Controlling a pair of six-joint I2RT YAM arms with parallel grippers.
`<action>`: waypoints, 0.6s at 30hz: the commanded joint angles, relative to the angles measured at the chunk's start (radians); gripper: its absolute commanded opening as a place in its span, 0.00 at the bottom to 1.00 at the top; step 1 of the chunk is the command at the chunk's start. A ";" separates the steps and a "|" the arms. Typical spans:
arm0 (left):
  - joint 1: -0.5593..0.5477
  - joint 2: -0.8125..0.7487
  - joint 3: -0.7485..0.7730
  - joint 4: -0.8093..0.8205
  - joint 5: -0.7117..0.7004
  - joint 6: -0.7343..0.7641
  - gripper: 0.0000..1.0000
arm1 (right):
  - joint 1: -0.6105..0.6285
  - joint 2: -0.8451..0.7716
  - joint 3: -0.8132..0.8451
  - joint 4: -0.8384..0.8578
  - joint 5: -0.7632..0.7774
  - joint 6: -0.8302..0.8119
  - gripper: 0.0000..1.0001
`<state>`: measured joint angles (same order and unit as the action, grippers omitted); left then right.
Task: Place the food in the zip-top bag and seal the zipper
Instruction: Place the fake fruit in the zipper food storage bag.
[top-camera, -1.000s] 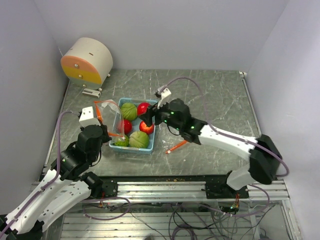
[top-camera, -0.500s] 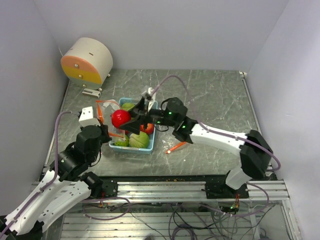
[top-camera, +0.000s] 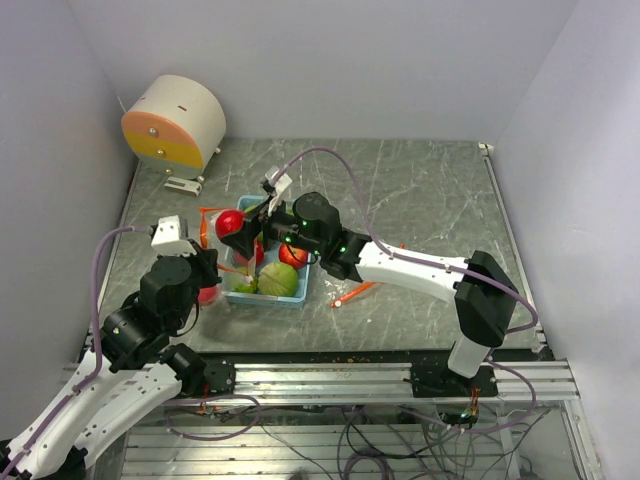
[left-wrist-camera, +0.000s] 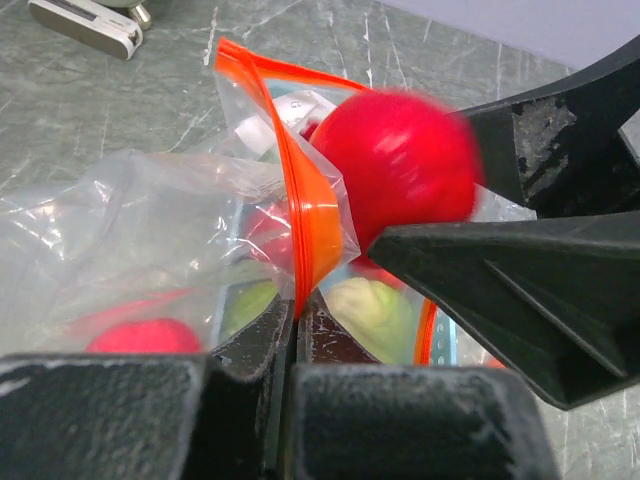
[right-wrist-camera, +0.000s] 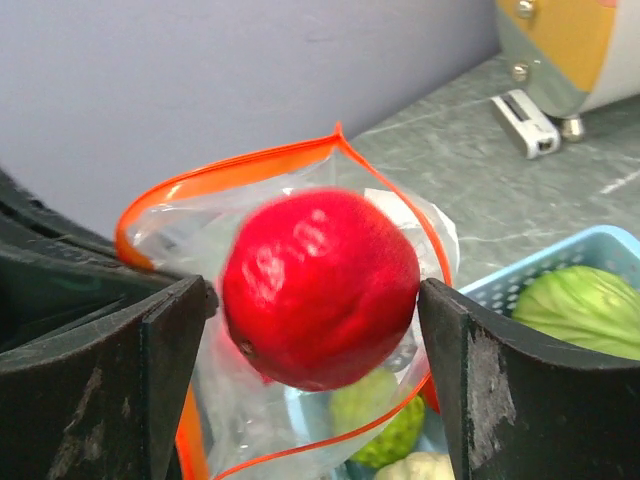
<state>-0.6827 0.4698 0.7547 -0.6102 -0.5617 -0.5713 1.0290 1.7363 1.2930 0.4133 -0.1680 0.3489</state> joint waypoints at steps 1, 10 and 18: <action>-0.001 0.005 0.009 0.052 0.031 0.010 0.07 | 0.013 0.005 0.034 -0.115 0.164 -0.065 0.88; -0.002 0.008 0.009 0.051 0.012 0.011 0.07 | 0.013 -0.066 -0.031 -0.099 0.125 -0.091 1.00; -0.001 0.034 0.077 -0.057 -0.127 0.005 0.07 | 0.010 -0.268 -0.183 -0.104 0.297 -0.106 1.00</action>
<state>-0.6827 0.4973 0.7765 -0.6411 -0.6109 -0.5720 1.0416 1.5650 1.1500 0.3000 0.0097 0.2665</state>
